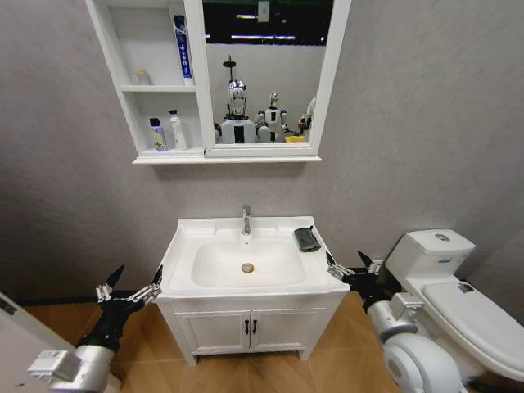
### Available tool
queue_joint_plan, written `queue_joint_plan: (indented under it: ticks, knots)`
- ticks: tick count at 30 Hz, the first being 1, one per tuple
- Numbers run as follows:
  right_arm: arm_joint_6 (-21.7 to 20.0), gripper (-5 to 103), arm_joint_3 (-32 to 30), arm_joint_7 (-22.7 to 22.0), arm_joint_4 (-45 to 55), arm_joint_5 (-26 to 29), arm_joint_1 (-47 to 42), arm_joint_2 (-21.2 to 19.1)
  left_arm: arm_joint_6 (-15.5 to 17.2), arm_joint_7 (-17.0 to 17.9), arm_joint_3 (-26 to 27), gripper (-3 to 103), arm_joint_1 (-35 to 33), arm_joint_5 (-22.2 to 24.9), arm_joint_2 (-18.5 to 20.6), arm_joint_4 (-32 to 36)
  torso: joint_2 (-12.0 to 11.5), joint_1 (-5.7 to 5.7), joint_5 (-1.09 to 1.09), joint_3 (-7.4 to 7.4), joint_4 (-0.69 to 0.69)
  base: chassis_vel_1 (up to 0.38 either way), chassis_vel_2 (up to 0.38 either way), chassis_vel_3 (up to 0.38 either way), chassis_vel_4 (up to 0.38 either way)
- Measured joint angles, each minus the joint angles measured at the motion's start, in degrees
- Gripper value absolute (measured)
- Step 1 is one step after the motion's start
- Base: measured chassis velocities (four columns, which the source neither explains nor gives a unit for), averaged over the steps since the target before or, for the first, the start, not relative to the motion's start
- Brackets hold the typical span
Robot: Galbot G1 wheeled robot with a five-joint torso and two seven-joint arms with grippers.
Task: Move facial cleanser and shampoo from washbasin to cabinet, then wipe washbasin with towel.
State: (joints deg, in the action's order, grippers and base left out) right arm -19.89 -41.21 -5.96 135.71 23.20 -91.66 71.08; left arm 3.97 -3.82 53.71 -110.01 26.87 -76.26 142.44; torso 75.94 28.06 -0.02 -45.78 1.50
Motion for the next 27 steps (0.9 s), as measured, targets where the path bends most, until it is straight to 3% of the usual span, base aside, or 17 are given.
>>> queue_joint_plan:
  ticks: [19,21,24,25,27]
  knots:
    - [-0.41,100,0.68,-1.53,-0.55,0.99,0.10,-0.63,0.09,0.04,0.00,100,0.05,0.14,0.07,-0.07,-0.02,0.06,0.01,-0.02,0.00,-0.094,0.098,0.108,-0.099]
    - [-2.44,100,0.78,-3.49,-0.99,2.33,0.86,-1.42,0.08,0.04,0.00,100,0.05,0.15,0.07,-0.07,-0.02,0.04,0.01,-0.01,0.03,0.000,0.000,0.000,0.000]
    - [-14.39,100,0.97,-13.85,-2.74,9.60,5.74,-6.03,0.09,0.05,0.00,100,0.05,0.16,0.08,-0.08,0.00,-0.02,0.02,0.00,0.02,0.038,-0.018,-0.021,0.011]
    - [-14.39,100,0.97,-13.85,-2.74,9.60,5.74,-6.03,0.09,0.05,0.00,100,0.05,0.16,0.08,-0.08,0.00,-0.02,0.02,0.00,0.02,0.057,-0.017,-0.031,0.017]
    - [-19.28,100,0.94,-16.26,-5.17,14.40,9.12,-9.80,0.10,0.05,0.00,100,0.05,0.16,0.07,-0.07,0.01,-0.03,-0.01,0.01,-0.01,0.030,-0.009,-0.023,0.018]
